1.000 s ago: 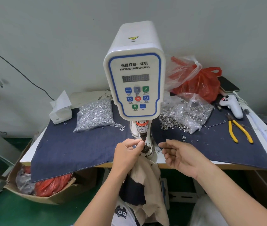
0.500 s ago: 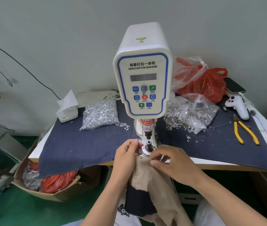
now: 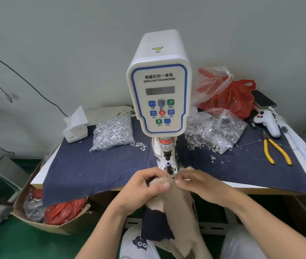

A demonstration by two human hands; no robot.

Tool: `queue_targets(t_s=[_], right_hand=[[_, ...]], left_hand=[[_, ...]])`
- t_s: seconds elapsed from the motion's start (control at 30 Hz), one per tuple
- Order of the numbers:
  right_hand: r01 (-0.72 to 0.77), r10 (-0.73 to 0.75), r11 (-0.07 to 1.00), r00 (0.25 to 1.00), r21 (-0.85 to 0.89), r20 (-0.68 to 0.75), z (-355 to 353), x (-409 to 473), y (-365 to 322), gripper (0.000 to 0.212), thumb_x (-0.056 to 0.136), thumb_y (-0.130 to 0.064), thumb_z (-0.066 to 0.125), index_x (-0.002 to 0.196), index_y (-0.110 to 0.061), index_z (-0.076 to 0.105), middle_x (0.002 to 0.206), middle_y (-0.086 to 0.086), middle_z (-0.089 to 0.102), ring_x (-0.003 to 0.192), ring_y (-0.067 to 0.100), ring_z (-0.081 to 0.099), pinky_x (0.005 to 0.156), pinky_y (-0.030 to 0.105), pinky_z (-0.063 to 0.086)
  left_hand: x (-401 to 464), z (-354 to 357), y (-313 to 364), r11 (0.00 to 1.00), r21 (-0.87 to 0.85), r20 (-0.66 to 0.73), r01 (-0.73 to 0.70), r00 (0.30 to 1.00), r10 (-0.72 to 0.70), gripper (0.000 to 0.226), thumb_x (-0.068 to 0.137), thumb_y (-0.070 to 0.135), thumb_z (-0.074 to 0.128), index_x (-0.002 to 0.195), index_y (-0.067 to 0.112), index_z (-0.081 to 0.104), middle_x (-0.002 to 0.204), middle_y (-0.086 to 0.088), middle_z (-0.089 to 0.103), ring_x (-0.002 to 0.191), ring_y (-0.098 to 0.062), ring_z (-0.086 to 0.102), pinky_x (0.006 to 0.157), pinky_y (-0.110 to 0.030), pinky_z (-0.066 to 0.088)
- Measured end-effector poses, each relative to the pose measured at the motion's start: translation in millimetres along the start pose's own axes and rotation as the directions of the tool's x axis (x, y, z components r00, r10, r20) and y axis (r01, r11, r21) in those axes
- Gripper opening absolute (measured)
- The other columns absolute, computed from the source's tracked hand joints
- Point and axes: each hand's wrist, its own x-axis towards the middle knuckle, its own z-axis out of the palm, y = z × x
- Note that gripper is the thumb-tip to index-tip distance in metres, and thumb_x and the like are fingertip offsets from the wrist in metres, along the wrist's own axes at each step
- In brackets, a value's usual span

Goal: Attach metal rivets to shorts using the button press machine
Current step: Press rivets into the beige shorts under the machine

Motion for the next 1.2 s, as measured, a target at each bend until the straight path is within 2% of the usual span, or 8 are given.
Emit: queue_targets(t_s=[0.07, 0.17, 0.23, 0.37, 0.57, 0.63, 0.87, 1.2], right_hand=[[-0.032, 0.031, 0.999, 0.999, -0.036, -0.022, -8.6, 3.3, 2.7, 0.027, 0.102, -0.039, 0.06, 0.076, -0.035, 0.064, 0.102, -0.012, 0.053, 0.099, -0.002, 0.054, 0.092, 0.022, 0.036], [-0.019, 0.028, 0.984, 0.998, 0.176, -0.048, -12.9, 8.0, 7.6, 0.034, 0.101, -0.032, 0.061, 0.067, -0.026, 0.057, 0.081, -0.005, 0.049, 0.076, 0.008, 0.046, 0.077, 0.025, 0.035], [-0.015, 0.045, 0.953, 0.995, 0.301, -0.093, -11.4, 12.0, 12.9, 0.039, 0.102, -0.026, 0.059, 0.064, -0.025, 0.051, 0.07, -0.006, 0.043, 0.068, 0.006, 0.04, 0.068, 0.023, 0.033], [-0.019, 0.087, 0.954, 0.973, 0.3, -0.216, -6.0, 25.3, 18.3, 0.034, 0.094, -0.039, 0.058, 0.065, -0.027, 0.043, 0.066, -0.007, 0.033, 0.062, 0.008, 0.029, 0.057, 0.028, 0.023], [-0.041, 0.109, 0.966, 0.959, 0.253, -0.261, -8.2, 38.8, 34.9, 0.04, 0.09, -0.054, 0.057, 0.077, -0.017, 0.051, 0.07, -0.006, 0.039, 0.064, 0.007, 0.034, 0.058, 0.024, 0.028], [-0.043, 0.112, 0.959, 0.965, 0.279, -0.237, -9.4, 40.8, 38.2, 0.034, 0.094, -0.052, 0.056, 0.077, -0.022, 0.054, 0.063, -0.013, 0.04, 0.053, 0.0, 0.033, 0.049, 0.013, 0.028], [-0.077, 0.146, 0.949, 0.967, 0.306, -0.209, -10.5, 44.9, 40.0, 0.03, 0.097, -0.045, 0.055, 0.078, -0.023, 0.058, 0.062, -0.013, 0.041, 0.053, 0.001, 0.034, 0.047, 0.012, 0.028], [-0.087, 0.158, 0.932, 0.972, 0.353, -0.176, -10.4, 46.6, 43.2, 0.027, 0.092, -0.048, 0.057, 0.078, -0.025, 0.056, 0.067, -0.008, 0.037, 0.058, 0.005, 0.031, 0.051, 0.018, 0.026]], left_hand=[[1.8, 0.6, -6.1, 0.994, -0.102, -0.028, 0.038, 0.999, -0.041, 0.03, 0.089, 0.038, 0.081, 0.099, 0.012, 0.073, 0.101, -0.008, 0.072, 0.091, -0.019, 0.066, 0.081, -0.03, 0.053], [3.7, -0.4, -17.1, 0.993, -0.049, 0.006, 0.106, 0.994, -0.106, 0.032, 0.093, 0.051, 0.075, 0.091, 0.02, 0.066, 0.084, 0.002, 0.063, 0.077, -0.01, 0.056, 0.07, -0.021, 0.045], [8.4, 2.2, -21.6, 0.984, -0.036, 0.013, 0.172, 0.985, -0.172, 0.031, 0.096, 0.049, 0.063, 0.084, 0.021, 0.057, 0.079, -0.001, 0.051, 0.074, -0.011, 0.046, 0.071, -0.028, 0.039], [24.5, 8.8, -21.8, 0.975, 0.023, -0.166, 0.219, 0.963, -0.212, 0.029, 0.09, 0.053, 0.045, 0.076, 0.028, 0.042, 0.076, 0.01, 0.038, 0.07, -0.007, 0.033, 0.07, -0.034, 0.03], [35.9, 6.7, -31.0, 0.978, 0.071, -0.235, 0.198, 0.956, -0.177, 0.027, 0.099, 0.046, 0.042, 0.079, 0.029, 0.044, 0.078, 0.012, 0.042, 0.073, -0.006, 0.039, 0.073, -0.033, 0.035], [38.0, 6.5, -34.1, 0.981, 0.053, -0.243, 0.189, 0.955, -0.171, 0.027, 0.102, 0.041, 0.042, 0.08, 0.026, 0.045, 0.079, 0.011, 0.042, 0.074, -0.007, 0.04, 0.074, -0.033, 0.036], [39.0, 1.6, -39.7, 0.984, 0.033, -0.227, 0.177, 0.96, -0.165, 0.04, 0.099, 0.046, 0.041, 0.091, 0.007, 0.049, 0.083, 0.008, 0.047, 0.077, -0.007, 0.043, 0.076, -0.032, 0.038], [37.7, 1.0, -45.3, 0.988, -0.02, -0.225, 0.15, 0.963, -0.151, 0.028, 0.099, 0.044, 0.044, 0.076, 0.036, 0.058, 0.079, 0.014, 0.054, 0.075, -0.004, 0.047, 0.076, -0.03, 0.039]])
